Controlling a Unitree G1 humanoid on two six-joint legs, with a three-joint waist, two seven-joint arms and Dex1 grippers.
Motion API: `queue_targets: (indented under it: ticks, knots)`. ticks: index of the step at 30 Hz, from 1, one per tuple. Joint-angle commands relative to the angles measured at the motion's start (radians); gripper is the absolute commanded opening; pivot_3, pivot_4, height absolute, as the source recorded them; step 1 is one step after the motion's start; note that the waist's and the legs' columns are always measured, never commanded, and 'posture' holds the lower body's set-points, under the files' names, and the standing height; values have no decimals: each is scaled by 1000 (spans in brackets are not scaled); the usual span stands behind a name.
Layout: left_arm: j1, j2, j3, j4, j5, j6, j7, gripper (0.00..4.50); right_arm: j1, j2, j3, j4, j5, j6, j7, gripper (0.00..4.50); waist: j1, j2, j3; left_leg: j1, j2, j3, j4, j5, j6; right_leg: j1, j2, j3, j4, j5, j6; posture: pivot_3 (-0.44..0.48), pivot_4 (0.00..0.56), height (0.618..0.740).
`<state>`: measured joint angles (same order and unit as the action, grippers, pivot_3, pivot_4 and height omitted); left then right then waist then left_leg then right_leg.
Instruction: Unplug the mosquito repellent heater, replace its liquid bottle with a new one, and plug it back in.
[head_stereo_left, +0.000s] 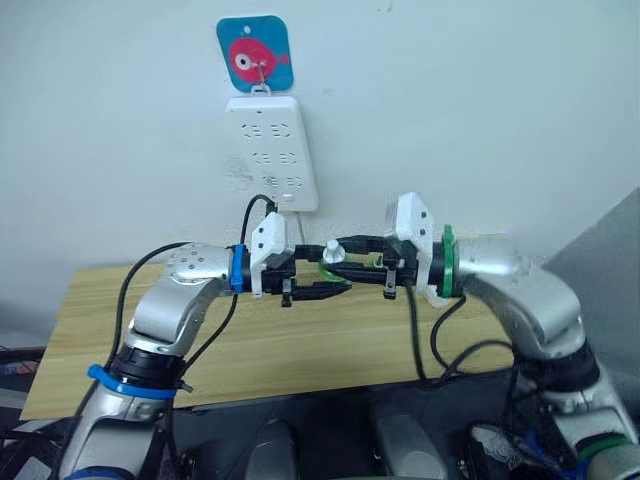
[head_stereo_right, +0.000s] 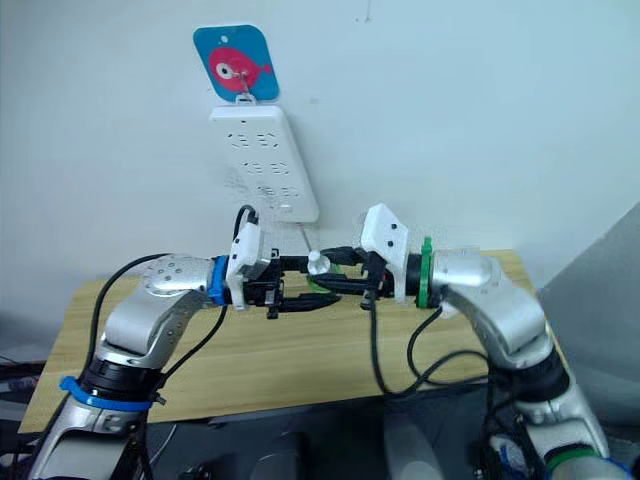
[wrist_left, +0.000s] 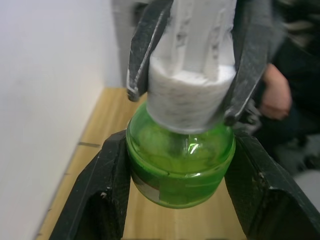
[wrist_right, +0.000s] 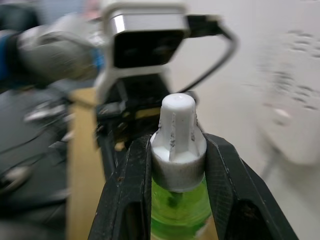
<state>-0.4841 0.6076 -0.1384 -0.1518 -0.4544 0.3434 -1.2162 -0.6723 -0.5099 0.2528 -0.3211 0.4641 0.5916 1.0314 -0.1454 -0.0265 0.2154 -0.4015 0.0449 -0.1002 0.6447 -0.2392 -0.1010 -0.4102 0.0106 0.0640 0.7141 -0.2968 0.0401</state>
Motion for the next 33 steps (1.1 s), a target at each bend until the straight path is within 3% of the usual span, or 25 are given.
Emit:
queue_targets:
  ticks: [1, 4, 10, 14, 19, 23, 28, 33]
  knots:
    - [-9, 20, 9, -25, -17, 0, -32, 2313, -79, -32, 8, 84, 32, -36, 164, 1088, 1, 0, 0, 2, 0, 0, 0, -1, 1, 2, 0, 0, 0, -1, -1, -128, 146, 725]
    - [-13, 12, 17, -25, -11, -11, -15, 2313, -100, -45, 13, 90, 61, -4, 217, 1088, 5, 0, 0, 1, 0, 0, 1, -1, 1, 2, 0, 0, -1, -1, -1, -123, 141, 725]
    - [14, -2, 34, -41, -11, -18, 38, 2313, -51, -78, -87, 53, 61, 2, 131, 3020, 8, 0, 0, 1, 0, -1, 1, -1, 1, 2, -1, -1, 0, 0, -1, -126, 141, 725]
    - [20, -20, 43, -24, -3, -32, 70, 2313, 60, -105, -157, -118, 104, 74, 15, 4463, 8, 0, 0, 1, 0, 0, 1, -1, 1, 2, -1, 0, -1, -1, -1, -130, 142, 725]
    - [15, -28, 32, -19, 0, -33, 67, 2313, 144, 19, -81, -251, -2, 78, -240, 4500, 1, 1, -1, 2, 0, 0, 1, -1, 1, 2, 0, 1, 1, -1, -1, -150, 146, 725]
    - [8, -34, 23, -17, -1, -31, 61, 2313, 135, 99, -8, -249, -64, 81, -339, 4500, 3, 2, -2, 2, 1, 0, 1, -1, 1, 2, 1, 1, 2, -1, -1, -159, 146, 725]
    - [4, -39, 17, -19, 0, -30, 58, 2313, 90, 120, -12, -161, -108, 43, -362, 4500, 7, 2, -2, 1, 0, 0, 1, -1, 1, 2, 0, 1, 0, -1, -1, -159, 148, 725]
    - [17, -42, 16, -29, 1, -31, 62, 2313, 83, 52, -90, -126, -60, 50, -299, 4500, 6, 2, -2, 2, 0, 0, 1, -1, 1, 2, 0, 1, 0, -1, -1, -155, 155, 725]
